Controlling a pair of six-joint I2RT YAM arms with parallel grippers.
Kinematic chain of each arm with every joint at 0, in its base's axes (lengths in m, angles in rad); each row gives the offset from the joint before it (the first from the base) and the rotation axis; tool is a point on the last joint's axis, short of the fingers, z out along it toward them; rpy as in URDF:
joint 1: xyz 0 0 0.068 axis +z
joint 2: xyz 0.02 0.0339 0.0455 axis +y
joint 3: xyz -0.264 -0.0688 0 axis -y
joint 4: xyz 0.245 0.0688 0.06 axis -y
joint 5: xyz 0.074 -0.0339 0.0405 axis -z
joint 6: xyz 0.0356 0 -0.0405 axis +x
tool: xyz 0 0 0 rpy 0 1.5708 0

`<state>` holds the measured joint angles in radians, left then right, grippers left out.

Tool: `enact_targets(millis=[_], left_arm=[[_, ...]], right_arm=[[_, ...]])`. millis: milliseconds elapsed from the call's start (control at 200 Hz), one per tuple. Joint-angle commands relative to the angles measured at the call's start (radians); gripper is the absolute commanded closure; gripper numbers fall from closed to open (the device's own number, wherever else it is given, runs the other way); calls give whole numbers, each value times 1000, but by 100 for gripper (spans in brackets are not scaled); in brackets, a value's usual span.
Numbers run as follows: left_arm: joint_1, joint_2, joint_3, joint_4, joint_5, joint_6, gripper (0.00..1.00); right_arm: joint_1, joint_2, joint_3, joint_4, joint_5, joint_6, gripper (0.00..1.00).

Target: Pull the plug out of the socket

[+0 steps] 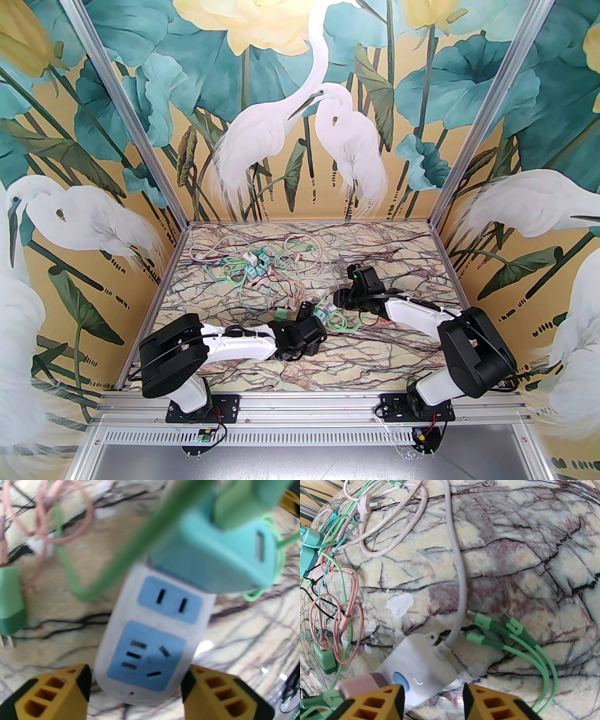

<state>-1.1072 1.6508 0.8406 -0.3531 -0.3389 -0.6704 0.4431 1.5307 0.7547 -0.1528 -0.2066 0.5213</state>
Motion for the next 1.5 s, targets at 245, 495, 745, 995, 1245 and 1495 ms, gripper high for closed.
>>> enact_targets(millis=[245,495,745,995,1245,1495], left_arm=[[60,-58,-49,37,38,63,33],[78,-203,-110,79,90,28,33],[157,-464,-231,98,103,-35,32],[196,-622,-313,91,95,-53,31],[198,-629,-345,117,118,-69,31],[198,-580,-339,160,152,-69,35]], right_arm=[[93,-143,-36,14,109,-53,51],[254,-361,-127,19,222,-64,52],[446,-325,-69,8,300,-81,54],[473,-147,34,-22,378,-56,54],[456,-59,83,-40,410,-90,54],[401,-14,91,-22,340,-137,56]])
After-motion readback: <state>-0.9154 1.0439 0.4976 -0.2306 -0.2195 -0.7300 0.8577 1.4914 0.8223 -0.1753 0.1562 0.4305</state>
